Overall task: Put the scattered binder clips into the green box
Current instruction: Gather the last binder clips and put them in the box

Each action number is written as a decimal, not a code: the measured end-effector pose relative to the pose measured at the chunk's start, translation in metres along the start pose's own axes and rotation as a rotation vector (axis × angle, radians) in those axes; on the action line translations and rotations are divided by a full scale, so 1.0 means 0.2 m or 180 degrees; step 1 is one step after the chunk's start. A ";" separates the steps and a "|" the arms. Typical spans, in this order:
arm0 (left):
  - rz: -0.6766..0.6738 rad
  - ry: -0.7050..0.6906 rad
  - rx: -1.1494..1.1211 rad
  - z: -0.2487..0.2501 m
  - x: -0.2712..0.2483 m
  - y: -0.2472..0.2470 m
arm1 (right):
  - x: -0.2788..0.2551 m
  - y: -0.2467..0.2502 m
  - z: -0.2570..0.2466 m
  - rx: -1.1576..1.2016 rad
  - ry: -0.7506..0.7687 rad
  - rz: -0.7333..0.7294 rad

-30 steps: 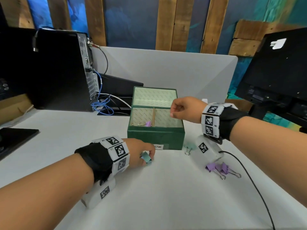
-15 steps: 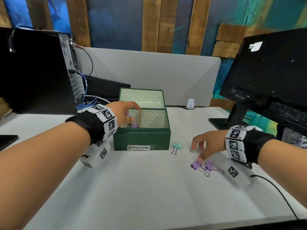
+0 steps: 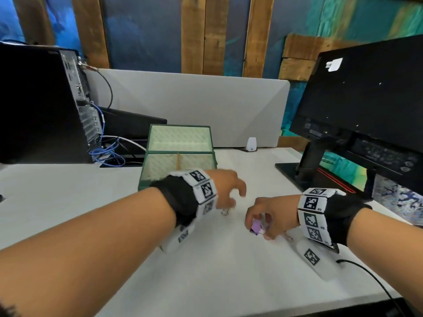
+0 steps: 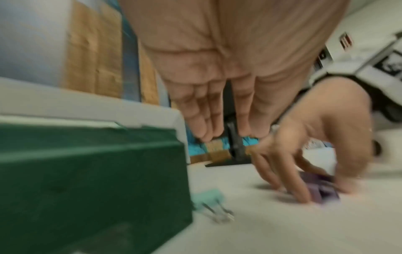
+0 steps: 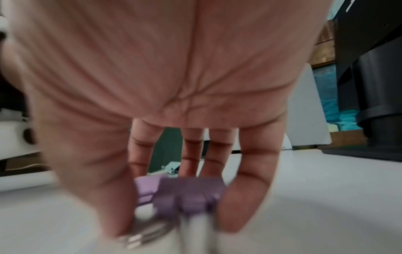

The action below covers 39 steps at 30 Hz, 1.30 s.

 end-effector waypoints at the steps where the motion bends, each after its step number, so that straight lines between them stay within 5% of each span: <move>1: -0.0259 0.0013 0.0082 0.04 0.05 -0.04 | -0.01 0.00 0.01 -0.0024 0.0003 0.0035; 6: -0.1011 0.0318 0.0319 0.07 0.24 -0.19 | -0.02 0.00 0.06 0.0027 -0.0073 0.0081; 12: -0.1076 0.0316 0.0840 0.09 0.26 -0.29 | 0.01 -0.03 0.09 0.0144 -0.0093 0.0059; 22: -0.1280 0.0237 0.0585 0.13 0.22 -0.18 | 0.03 -0.02 0.12 0.0151 -0.0216 0.0088; 29: -0.0024 0.0200 -0.0277 0.10 0.07 0.03 | 0.00 -0.04 0.19 0.0205 -0.0364 0.0142; 34: 0.0998 0.0844 -0.0292 -0.29 -0.13 0.31 | 0.05 0.02 0.10 0.0262 -0.0359 0.0257; 39: 0.1102 0.1532 -0.0852 -0.52 -0.20 0.23 | 0.06 0.05 0.12 0.0344 -0.0410 0.0250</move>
Point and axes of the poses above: each hand's wrist, its own x-axis towards the middle knuckle, its own y-axis out of the back of the hand, z = x × y, the point moved 1 cm from there along x, towards the middle knuckle, and after that the axes turned 7 degrees about z, right-handed, at the moved point
